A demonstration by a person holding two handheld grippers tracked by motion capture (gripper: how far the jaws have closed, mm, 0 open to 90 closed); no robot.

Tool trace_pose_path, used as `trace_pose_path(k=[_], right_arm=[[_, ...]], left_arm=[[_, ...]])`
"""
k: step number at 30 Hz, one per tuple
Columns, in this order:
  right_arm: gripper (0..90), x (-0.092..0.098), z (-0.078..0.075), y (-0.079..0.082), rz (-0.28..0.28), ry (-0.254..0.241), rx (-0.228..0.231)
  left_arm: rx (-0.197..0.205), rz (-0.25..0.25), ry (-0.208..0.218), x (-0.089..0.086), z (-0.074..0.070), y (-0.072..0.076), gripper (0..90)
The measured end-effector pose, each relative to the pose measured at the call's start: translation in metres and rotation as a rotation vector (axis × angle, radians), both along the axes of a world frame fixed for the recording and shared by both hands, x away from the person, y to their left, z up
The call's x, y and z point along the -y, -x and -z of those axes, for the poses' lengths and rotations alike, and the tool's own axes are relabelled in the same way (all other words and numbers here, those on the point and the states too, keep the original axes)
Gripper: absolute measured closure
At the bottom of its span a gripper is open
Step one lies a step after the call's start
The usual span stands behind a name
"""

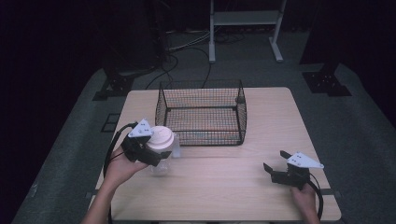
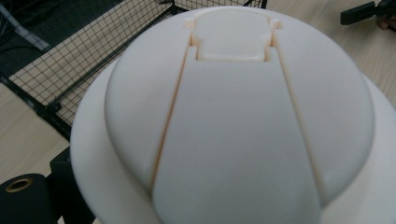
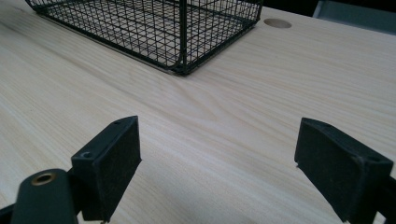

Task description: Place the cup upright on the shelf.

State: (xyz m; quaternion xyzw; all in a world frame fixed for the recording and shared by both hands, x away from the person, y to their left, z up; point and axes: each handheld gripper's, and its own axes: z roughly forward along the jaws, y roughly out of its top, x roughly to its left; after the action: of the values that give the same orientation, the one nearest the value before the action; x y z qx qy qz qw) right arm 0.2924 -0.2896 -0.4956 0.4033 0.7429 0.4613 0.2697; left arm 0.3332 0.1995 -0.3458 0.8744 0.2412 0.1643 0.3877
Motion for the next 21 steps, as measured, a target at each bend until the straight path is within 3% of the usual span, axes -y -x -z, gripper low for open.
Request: trace_pose_path(k=[16,19,21], right_arm=[[13.5,0.001,0.000,-0.001,0.000,-0.012,0.007],[13.5,0.002,0.000,-0.001,0.002,-0.013,0.006],[13.5,0.002,0.000,-0.001,0.002,-0.015,0.007]], left_arm=[[0.006,0.105,-0.050,0.056,-0.034,-0.016,6.3],[-0.009,0.121,-0.021,0.064,-0.040,-0.020,6.3],[-0.006,0.124,-0.024,0.066,-0.042,-0.022,6.3]])
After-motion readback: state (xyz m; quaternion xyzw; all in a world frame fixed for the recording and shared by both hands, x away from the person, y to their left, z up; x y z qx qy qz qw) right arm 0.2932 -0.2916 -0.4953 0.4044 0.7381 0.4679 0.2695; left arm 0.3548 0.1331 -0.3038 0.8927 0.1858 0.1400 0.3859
